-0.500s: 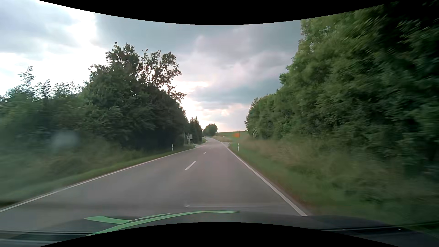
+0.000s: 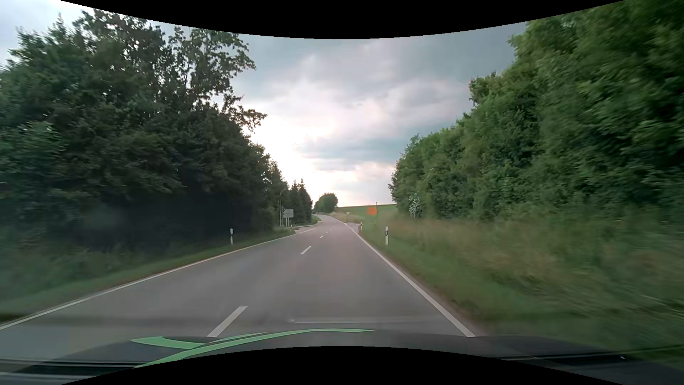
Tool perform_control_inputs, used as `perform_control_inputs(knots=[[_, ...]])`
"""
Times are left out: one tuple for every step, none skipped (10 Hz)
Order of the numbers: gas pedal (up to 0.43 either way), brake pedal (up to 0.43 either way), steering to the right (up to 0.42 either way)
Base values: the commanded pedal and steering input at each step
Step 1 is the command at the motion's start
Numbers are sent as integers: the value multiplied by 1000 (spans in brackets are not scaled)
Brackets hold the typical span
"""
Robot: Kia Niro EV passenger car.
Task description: Follow the waypoints while adhering to traffic rules and regulations
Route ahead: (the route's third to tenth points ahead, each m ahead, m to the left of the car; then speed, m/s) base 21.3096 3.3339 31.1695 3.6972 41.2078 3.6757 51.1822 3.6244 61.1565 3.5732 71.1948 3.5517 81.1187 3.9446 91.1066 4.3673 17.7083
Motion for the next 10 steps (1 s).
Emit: perform_control_inputs(knots=[[67,0,0],[67,0,0],[67,0,0],[67,0,0],[67,0,1],[67,0,1],[67,0,0],[59,0,1],[59,0,1],[59,0,0]])
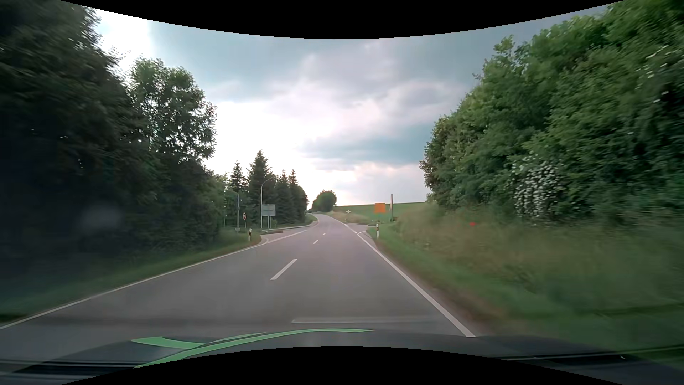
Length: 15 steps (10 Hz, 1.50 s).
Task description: Follow the waypoints while adhering to traffic rules and regulations
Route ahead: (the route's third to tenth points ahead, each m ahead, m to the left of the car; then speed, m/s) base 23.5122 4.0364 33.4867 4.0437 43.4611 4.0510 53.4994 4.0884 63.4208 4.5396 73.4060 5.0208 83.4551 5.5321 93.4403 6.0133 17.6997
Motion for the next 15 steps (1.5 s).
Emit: perform_control_inputs(knots=[[59,0,0],[59,0,1],[59,0,0],[59,0,1],[47,0,0],[47,0,0],[47,0,0],[47,0,0],[47,0,1],[47,0,0],[47,0,0],[47,0,0],[47,0,0],[47,0,0],[47,0,0]])
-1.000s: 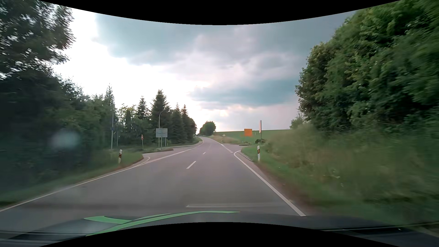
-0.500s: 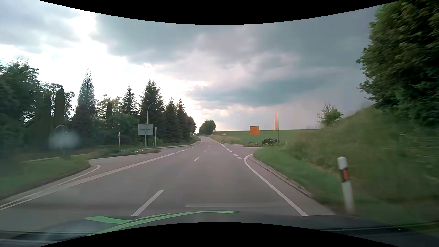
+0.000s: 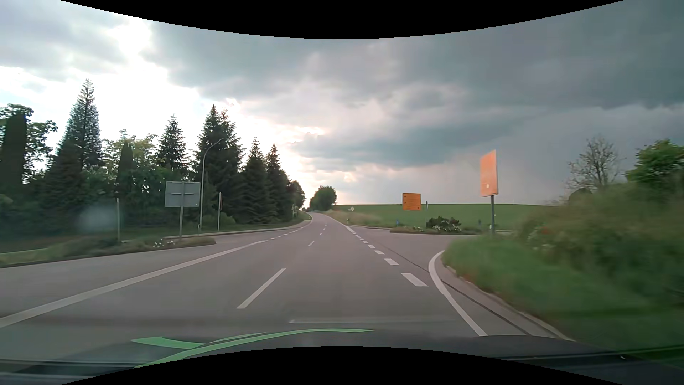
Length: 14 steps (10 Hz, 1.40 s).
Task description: Follow the waypoints while adhering to traffic rules and regulations
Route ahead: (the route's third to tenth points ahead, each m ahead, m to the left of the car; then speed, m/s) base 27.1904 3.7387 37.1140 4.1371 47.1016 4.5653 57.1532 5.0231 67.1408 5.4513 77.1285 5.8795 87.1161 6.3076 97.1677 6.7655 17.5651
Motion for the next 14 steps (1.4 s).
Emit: perform_control_inputs(knots=[[47,0,0],[47,0,0],[59,0,0],[59,0,0],[59,0,0],[59,0,-1],[59,0,-1],[59,0,-2],[59,0,-2],[67,0,-2],[67,0,-3],[67,0,-3],[67,0,-3],[67,0,-3]])
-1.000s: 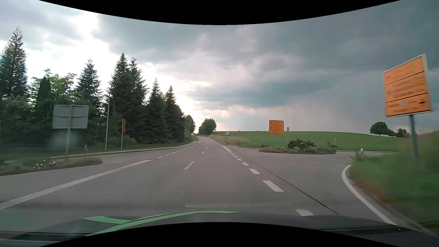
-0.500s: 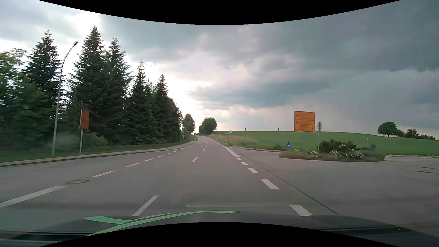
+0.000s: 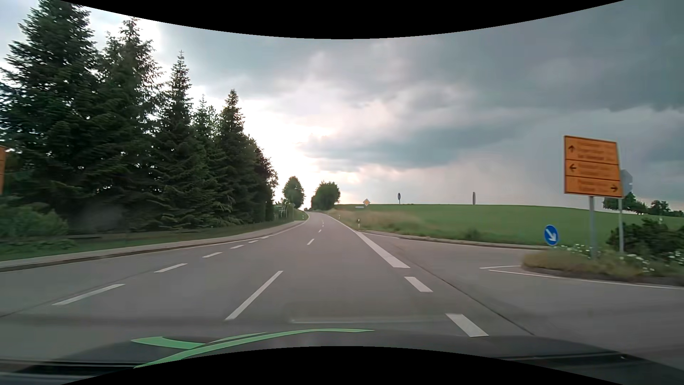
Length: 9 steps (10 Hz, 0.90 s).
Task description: Follow the waypoints while adhering to traffic rules and regulations
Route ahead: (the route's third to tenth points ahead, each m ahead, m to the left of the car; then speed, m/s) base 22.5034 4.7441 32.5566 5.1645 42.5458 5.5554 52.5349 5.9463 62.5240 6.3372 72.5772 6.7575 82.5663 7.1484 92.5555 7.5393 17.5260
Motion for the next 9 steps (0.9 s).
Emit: perform_control_inputs(knots=[[67,0,-3],[67,0,-3],[67,0,-3],[67,0,-3],[67,0,-3],[79,0,-3],[79,0,-3],[79,0,-3],[79,0,-3]])
